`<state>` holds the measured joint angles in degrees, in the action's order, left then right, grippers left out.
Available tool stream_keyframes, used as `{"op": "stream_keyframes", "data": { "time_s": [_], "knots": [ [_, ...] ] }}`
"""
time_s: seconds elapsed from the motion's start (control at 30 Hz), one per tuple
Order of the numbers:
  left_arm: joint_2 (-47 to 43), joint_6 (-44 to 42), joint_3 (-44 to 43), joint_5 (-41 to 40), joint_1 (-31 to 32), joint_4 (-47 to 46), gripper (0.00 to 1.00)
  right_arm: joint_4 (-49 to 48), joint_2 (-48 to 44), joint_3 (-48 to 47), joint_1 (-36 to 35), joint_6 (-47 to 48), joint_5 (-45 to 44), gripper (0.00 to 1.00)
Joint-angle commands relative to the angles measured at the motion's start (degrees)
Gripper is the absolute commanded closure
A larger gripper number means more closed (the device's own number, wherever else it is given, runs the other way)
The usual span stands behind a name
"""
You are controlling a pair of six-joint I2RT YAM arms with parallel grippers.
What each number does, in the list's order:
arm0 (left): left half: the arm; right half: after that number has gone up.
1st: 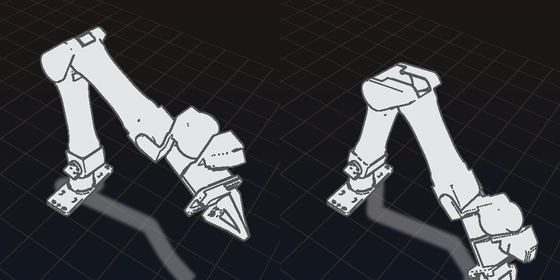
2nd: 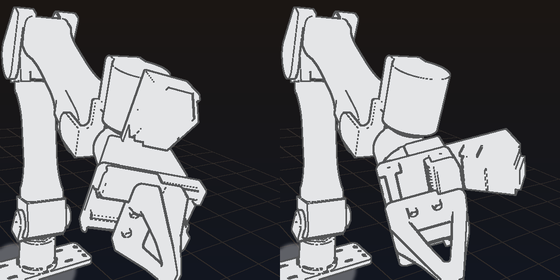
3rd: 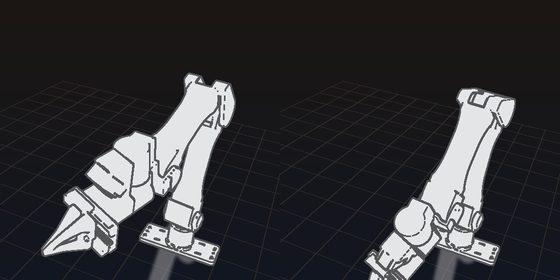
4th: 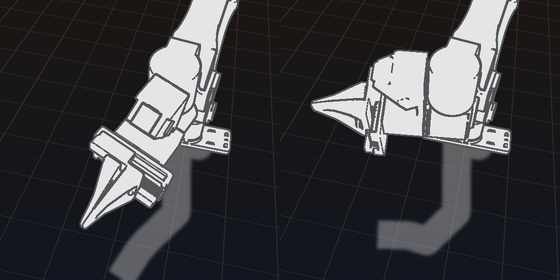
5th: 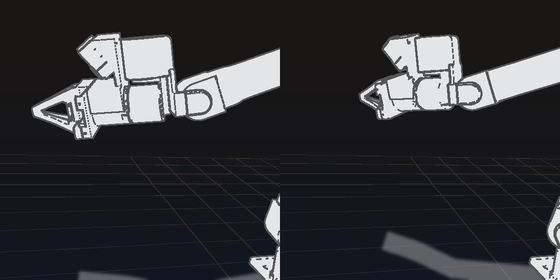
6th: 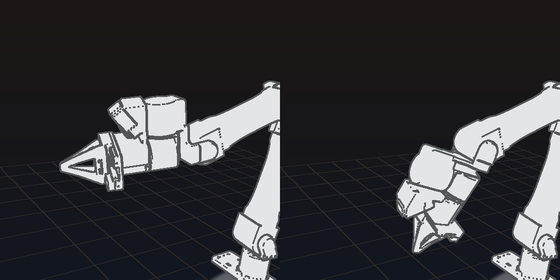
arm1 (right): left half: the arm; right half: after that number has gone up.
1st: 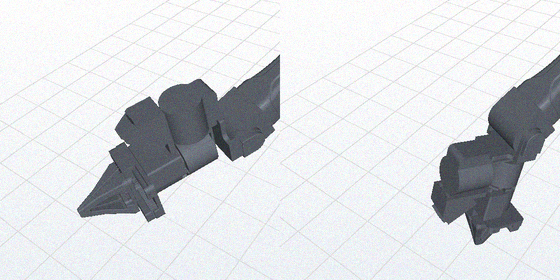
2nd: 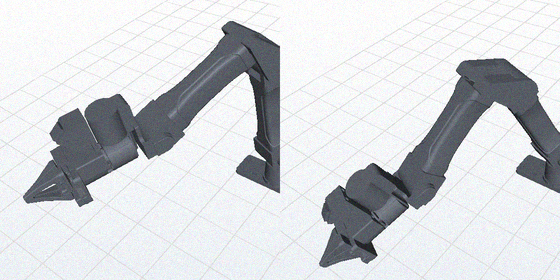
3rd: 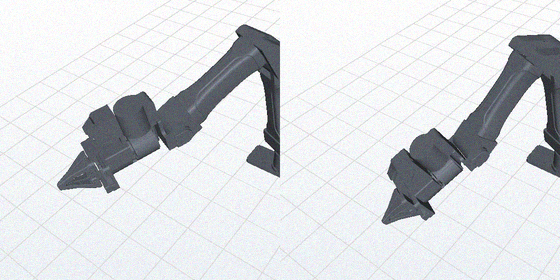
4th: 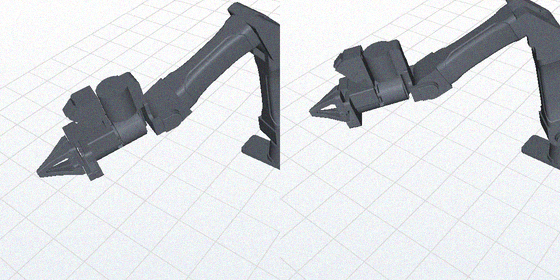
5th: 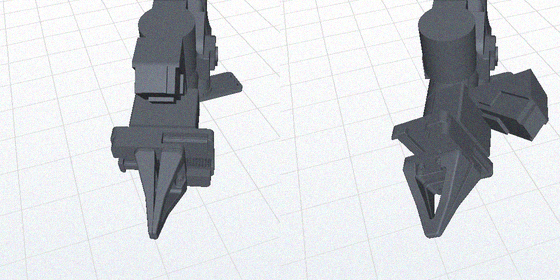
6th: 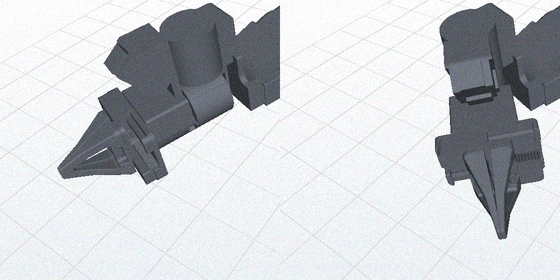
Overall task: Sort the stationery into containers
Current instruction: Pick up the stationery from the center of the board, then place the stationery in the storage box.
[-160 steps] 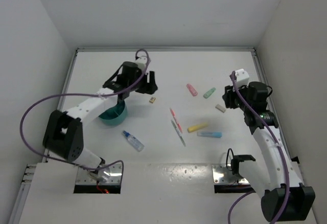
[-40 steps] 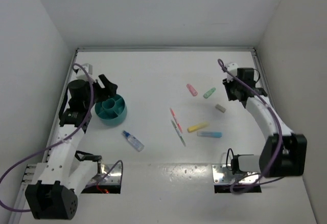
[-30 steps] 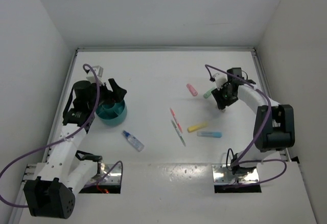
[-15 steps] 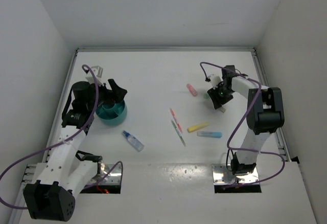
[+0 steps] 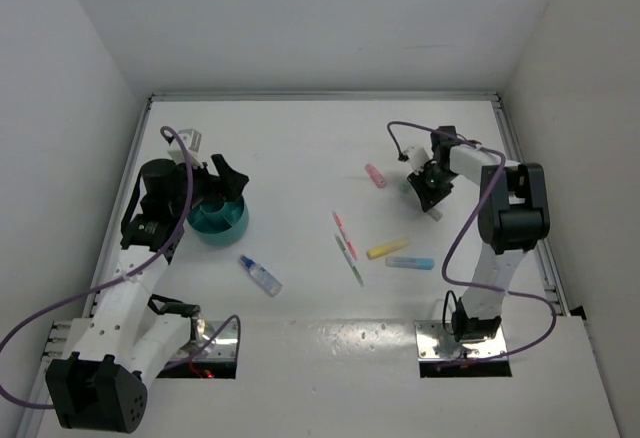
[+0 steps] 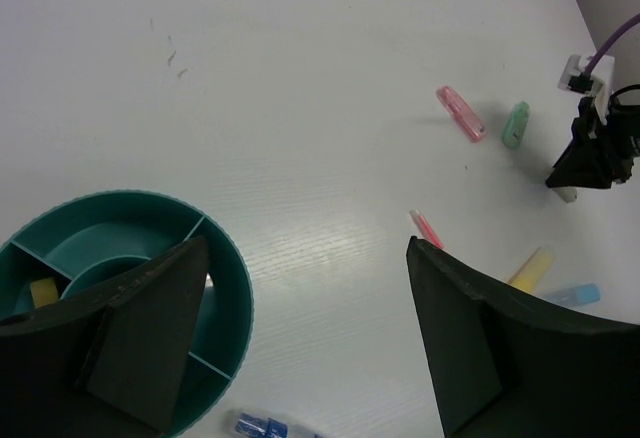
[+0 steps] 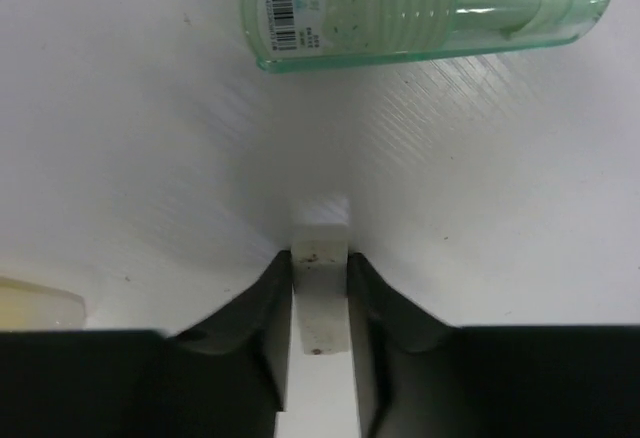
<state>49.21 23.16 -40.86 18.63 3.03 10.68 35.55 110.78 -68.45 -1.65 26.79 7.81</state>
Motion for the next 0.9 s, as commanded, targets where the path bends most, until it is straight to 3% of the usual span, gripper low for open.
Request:
{"op": "stream_keyframes", "data": {
  "time_s": [0.0,0.03,0.07,0.2,0.33,0.43,0.5,0.6,0.67,0.7,0.77,0.87],
  "knots": [
    [-1.05,-0.04,-0.27,0.00,0.05,-1.36,0.14,0.84,1.45,-1.78,-0.20,1.43,0.36,0.79],
    [-1.05,-0.04,-0.27,0.00,0.05,-1.36,0.14,1.62,1.45,-1.78,-0.20,1.43,1.06,0.90],
    [-1.57,-0.04,-0.27,-0.61,0.05,-1.36,0.14,2.32,1.45,-2.65,-0.20,1.95,2.28,0.93],
    [-3.75,0.65,-0.27,-4.64,0.05,-1.36,0.14,9.43,-1.27,-10.81,-2.74,3.35,16.14,0.96],
    [-9.37,4.61,-0.27,-19.83,0.05,-0.22,0.14,17.09,0.13,-27.85,-7.22,2.58,39.31,1.00],
    [-13.69,6.46,1.13,-30.65,0.05,0.30,0.09,16.31,3.73,-43.04,-13.71,-3.30,46.05,1.00],
    [-17.73,7.87,2.71,-34.89,0.05,0.31,0.07,11.58,5.23,-46.50,-17.25,-6.03,47.47,1.00],
    [-20.81,9.09,3.24,-38.75,-1.27,0.31,0.07,-2.38,5.76,-46.52,-23.82,-15.26,48.51,1.00],
    [-21.43,9.10,3.24,-40.25,-1.97,0.31,0.06,-18.26,5.76,-40.83,-27.61,-22.45,49.75,1.00],
    [-21.96,9.62,3.77,-41.82,-3.54,0.31,0.03,-32.59,5.06,-32.28,-30.49,-31.53,52.89,1.00],
    [-21.96,10.58,3.77,-43.92,-4.08,0.31,0.02,-48.74,5.06,-28.45,-32.08,-35.71,55.02,1.00],
    [-22.49,11.74,3.77,-45.70,-5.39,0.31,0.00,-63.73,14.24,-34.44,-34.20,-49.77,56.35,1.00]
  ]
}}
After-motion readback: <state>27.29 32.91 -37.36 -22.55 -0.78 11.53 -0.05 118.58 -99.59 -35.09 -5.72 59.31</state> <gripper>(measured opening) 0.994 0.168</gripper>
